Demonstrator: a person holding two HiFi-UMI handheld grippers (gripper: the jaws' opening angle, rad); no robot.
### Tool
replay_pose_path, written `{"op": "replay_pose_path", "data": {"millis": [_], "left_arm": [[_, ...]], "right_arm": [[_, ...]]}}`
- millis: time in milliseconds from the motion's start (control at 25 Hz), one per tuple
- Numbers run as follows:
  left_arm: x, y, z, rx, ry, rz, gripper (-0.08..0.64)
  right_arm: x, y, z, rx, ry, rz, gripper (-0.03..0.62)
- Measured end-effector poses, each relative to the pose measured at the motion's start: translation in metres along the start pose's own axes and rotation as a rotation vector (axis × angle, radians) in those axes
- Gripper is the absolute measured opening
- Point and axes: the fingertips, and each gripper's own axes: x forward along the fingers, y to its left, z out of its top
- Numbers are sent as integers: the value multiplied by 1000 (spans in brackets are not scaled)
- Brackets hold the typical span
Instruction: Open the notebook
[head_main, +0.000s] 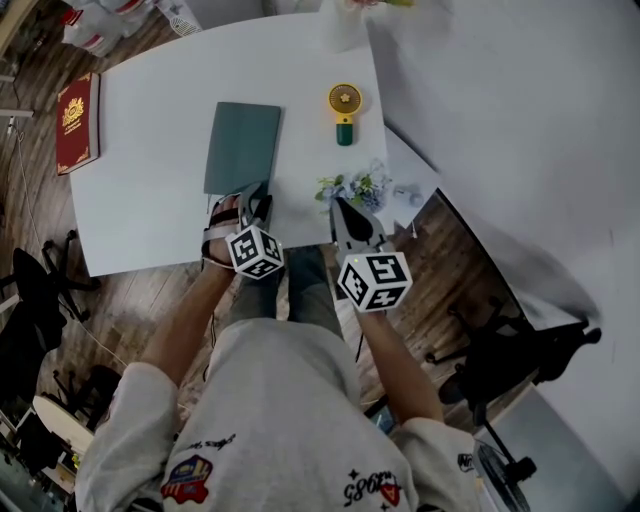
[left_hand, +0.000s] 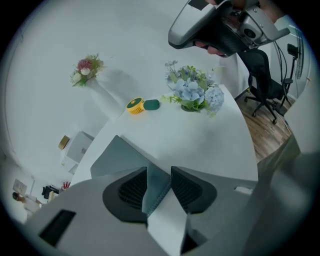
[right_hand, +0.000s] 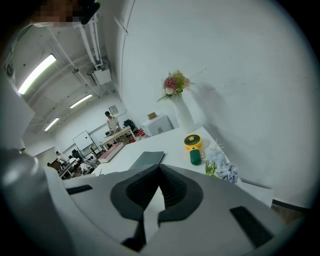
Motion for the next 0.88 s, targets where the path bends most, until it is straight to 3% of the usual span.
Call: {"op": "replay_pose_path", "data": {"millis": [360, 880], "left_arm": [[0, 1, -3, -212, -92, -39, 100], [-8, 5, 1, -318, -176, -91, 28]], "right_arm": [[3, 3, -5, 3, 16, 13, -8], [9, 7, -8, 10, 29, 21, -8]]}}
